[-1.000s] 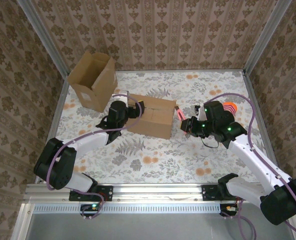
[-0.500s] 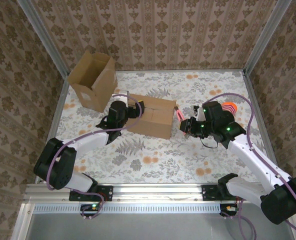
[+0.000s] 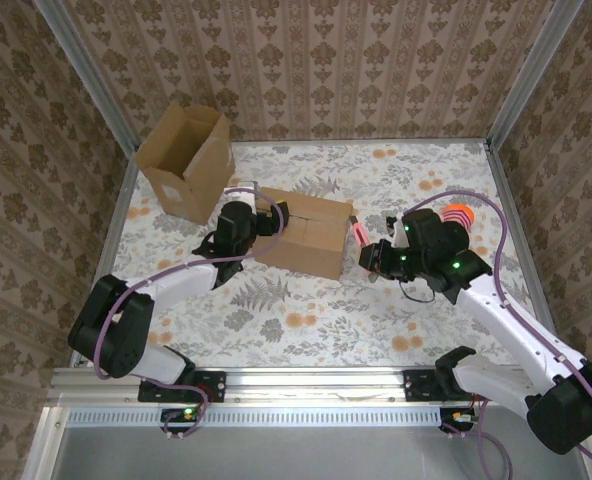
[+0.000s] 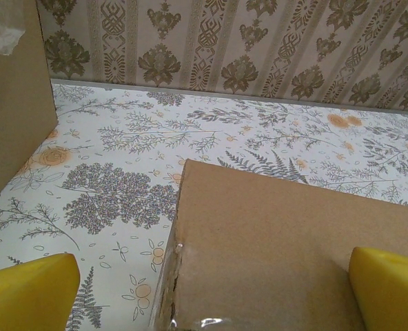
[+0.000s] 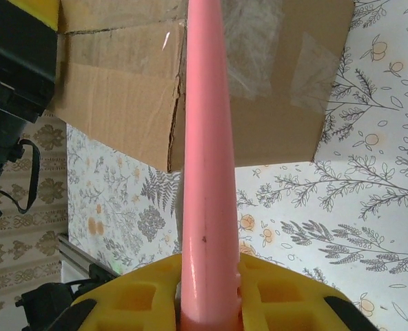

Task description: Unpack the express box

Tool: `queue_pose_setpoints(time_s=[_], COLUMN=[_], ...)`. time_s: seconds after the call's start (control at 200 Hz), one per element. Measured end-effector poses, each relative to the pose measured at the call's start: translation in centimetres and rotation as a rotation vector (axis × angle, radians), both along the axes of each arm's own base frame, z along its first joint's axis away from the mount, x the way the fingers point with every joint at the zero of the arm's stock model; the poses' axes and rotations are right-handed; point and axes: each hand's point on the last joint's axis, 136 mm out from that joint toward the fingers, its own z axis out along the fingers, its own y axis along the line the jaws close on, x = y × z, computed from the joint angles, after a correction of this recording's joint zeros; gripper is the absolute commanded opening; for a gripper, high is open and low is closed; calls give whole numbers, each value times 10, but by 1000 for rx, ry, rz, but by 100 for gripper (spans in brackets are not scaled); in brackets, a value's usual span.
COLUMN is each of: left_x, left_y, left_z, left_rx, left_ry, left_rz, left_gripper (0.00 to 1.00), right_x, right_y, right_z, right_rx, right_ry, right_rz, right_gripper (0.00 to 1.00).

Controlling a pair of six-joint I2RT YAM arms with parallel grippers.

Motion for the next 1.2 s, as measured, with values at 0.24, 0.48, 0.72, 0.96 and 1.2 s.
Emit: queue_pose_setpoints(time_s=[0.24, 0.48, 0.72, 0.96, 1.2], left_x=[1, 4, 5, 7, 8], left_y=[0, 1, 1, 0, -1], left_z=[-1, -2, -7, -12, -14], left_rx=[-6, 0, 33, 57, 56], left_ry=[2, 19, 75, 122, 135], left_rz=[6, 21, 27, 35, 38], left_gripper=[100, 100, 100, 100, 100], right_x=[-2, -5, -5, -5, -10], right_y=[7, 11, 12, 15, 17], right_z=[-2, -3, -5, -7, -5], right_rx=[2, 8, 4, 1, -3], right_ry=[2, 16, 26, 38, 51], right_rz=[-4, -6, -3, 7, 20], right_gripper=[0, 0, 0, 0, 0])
